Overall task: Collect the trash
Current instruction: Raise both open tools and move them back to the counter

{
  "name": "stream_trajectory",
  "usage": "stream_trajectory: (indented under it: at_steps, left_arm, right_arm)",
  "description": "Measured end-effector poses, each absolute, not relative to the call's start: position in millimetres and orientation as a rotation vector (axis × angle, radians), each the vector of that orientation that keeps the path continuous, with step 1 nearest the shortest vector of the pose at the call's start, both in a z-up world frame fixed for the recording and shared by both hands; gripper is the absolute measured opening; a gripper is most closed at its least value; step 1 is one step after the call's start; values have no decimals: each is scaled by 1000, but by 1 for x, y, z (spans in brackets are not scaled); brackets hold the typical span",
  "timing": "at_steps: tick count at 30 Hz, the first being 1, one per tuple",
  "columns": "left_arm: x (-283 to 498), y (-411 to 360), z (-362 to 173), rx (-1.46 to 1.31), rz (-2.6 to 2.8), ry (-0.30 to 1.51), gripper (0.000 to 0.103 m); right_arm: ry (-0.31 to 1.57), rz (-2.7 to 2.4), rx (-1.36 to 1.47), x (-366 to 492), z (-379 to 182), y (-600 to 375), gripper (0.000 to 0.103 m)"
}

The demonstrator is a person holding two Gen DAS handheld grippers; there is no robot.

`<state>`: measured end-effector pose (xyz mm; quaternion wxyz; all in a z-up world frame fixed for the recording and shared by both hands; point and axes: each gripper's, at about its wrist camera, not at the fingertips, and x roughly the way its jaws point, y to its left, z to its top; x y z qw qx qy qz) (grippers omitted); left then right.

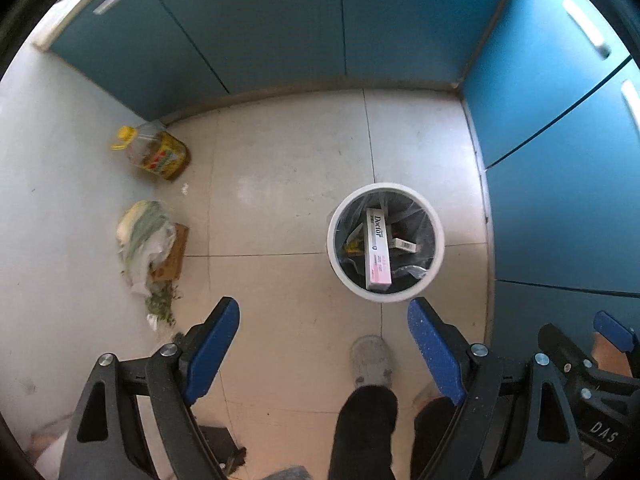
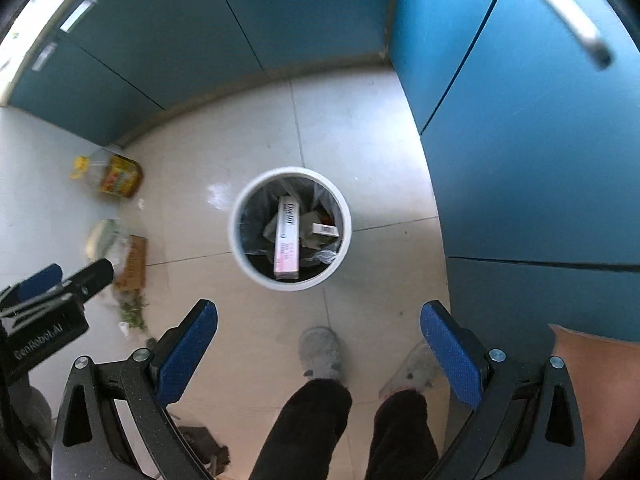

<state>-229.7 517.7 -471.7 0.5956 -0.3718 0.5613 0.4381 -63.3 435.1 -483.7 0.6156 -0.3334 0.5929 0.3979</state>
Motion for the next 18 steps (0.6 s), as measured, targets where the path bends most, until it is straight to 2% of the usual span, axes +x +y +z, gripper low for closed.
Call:
stream_trajectory:
  at_steps: [10, 14, 18]
  left_arm:
    - [-229, 464, -310, -862, 1002, 1147, 86]
    - [-223, 450, -266, -828, 1025, 1111, 86]
    - [-208, 438, -232, -785, 1012, 1068, 86]
  right_arm:
    - [1275, 1022, -697, -65, -309, 384, 102]
    - [1242, 1060, -634, -57, -248, 363, 102]
    - [1268, 1091, -528, -36, -212, 343, 102]
